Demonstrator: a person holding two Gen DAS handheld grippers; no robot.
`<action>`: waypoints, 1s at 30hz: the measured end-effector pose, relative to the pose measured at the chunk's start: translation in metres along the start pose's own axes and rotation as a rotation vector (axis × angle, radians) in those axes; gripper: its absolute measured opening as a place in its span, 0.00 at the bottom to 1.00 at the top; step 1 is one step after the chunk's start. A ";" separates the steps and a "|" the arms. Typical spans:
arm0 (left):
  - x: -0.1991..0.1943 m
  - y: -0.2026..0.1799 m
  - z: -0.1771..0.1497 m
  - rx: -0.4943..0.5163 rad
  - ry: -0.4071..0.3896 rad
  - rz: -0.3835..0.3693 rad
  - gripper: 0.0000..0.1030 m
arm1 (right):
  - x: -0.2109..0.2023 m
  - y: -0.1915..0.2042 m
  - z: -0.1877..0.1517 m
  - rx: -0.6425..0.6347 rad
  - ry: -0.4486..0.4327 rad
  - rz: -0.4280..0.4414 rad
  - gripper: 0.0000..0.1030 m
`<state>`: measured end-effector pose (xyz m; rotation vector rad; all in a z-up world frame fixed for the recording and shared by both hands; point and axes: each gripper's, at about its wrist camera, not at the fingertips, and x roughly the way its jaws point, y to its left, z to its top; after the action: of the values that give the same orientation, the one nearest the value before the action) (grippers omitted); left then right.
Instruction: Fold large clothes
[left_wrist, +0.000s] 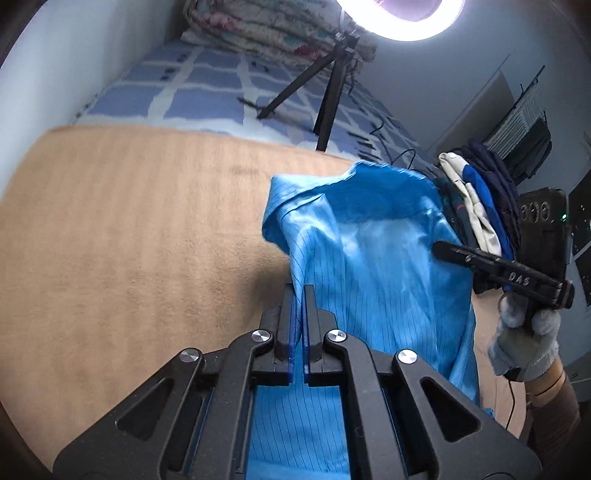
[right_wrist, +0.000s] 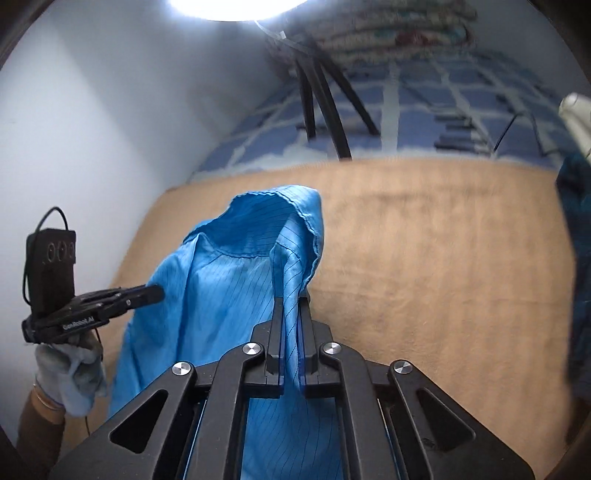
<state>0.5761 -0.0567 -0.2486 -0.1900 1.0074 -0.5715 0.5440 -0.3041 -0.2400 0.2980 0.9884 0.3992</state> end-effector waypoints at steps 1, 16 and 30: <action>-0.006 -0.003 -0.001 0.007 -0.006 0.005 0.00 | -0.007 0.004 0.000 0.000 -0.010 -0.001 0.03; -0.155 -0.064 -0.047 0.024 -0.176 -0.046 0.00 | -0.145 0.089 -0.049 -0.084 -0.154 0.002 0.02; -0.236 -0.110 -0.195 0.062 -0.177 -0.033 0.00 | -0.220 0.145 -0.196 -0.183 -0.129 0.006 0.02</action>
<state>0.2775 -0.0025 -0.1323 -0.1994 0.8152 -0.6041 0.2418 -0.2630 -0.1173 0.1590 0.8185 0.4667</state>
